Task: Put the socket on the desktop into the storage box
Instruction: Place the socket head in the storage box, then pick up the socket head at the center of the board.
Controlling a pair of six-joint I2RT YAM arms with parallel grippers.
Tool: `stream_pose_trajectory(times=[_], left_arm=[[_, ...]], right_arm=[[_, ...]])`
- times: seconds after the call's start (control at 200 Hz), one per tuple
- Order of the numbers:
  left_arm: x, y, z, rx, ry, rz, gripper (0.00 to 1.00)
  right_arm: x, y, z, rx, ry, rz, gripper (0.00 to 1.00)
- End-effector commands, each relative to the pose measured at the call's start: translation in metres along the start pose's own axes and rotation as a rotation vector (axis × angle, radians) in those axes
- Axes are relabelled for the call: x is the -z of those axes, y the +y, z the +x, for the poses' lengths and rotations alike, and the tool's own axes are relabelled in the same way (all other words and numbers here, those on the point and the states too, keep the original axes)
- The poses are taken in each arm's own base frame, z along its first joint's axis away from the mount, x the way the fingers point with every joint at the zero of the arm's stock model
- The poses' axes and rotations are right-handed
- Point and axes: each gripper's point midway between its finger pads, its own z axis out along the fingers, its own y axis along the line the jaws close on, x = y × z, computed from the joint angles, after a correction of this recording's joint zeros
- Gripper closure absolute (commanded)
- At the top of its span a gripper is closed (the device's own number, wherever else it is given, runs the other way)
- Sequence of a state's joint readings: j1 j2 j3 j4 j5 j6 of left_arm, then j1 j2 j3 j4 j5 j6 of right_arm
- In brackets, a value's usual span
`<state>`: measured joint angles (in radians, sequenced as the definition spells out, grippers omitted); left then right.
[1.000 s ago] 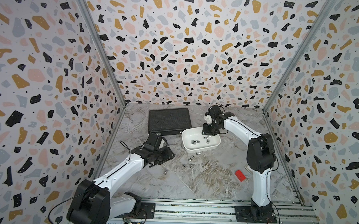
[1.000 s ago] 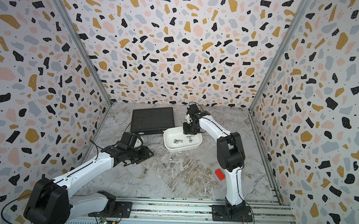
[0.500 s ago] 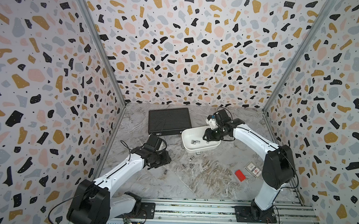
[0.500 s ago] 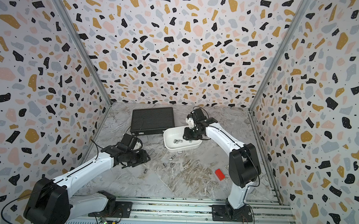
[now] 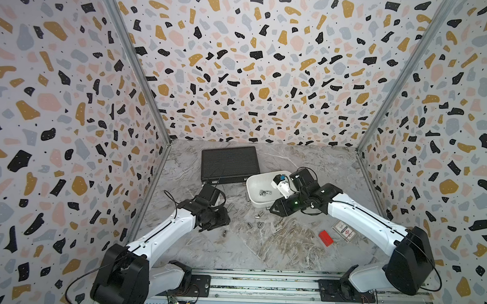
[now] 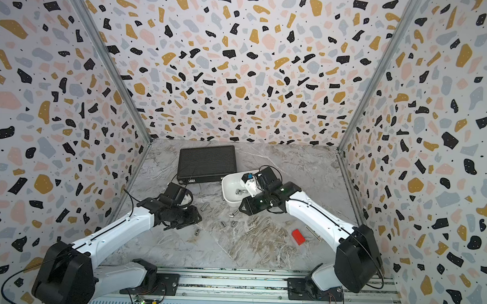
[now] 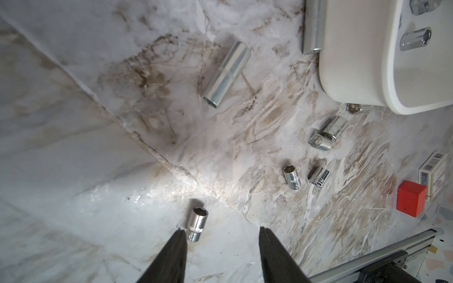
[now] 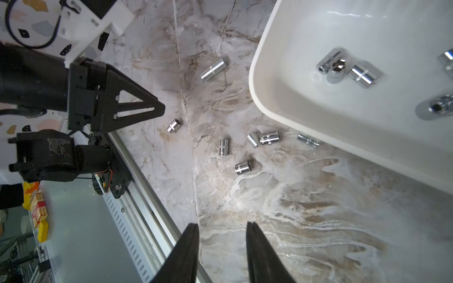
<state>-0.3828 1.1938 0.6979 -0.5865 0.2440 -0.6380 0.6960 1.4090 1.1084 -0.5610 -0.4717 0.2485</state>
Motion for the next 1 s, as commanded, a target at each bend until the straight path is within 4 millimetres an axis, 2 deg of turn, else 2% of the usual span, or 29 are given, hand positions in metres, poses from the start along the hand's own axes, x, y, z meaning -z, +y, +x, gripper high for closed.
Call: stream_pose_trajectory(times=[0.0, 0.155, 0.335, 0.631, 0.786, 0.996], left_arm=[[-0.001, 0.009, 0.01, -0.026, 0.017, -0.039, 0.48], [-0.001, 0.014, 0.015, -0.034, 0.023, -0.069, 0.48], [-0.006, 0.02, 0.021, -0.045, 0.041, -0.103, 0.49], [-0.018, 0.02, 0.026, -0.082, 0.076, -0.138, 0.53], [-0.024, 0.02, 0.025, -0.104, 0.086, -0.161, 0.55], [-0.031, 0.02, 0.027, -0.126, 0.104, -0.181, 0.59]], right_arm=[[0.009, 0.02, 0.007, 0.091, -0.029, -0.055, 0.63], [0.011, 0.032, 0.027, 0.126, -0.024, -0.095, 0.62], [0.013, 0.033, 0.041, 0.122, -0.024, -0.096, 0.62], [0.013, 0.047, 0.053, 0.153, -0.018, -0.155, 0.62], [0.009, 0.047, 0.058, 0.155, -0.006, -0.155, 0.62], [0.008, 0.046, 0.056, 0.157, -0.007, -0.145, 0.62]])
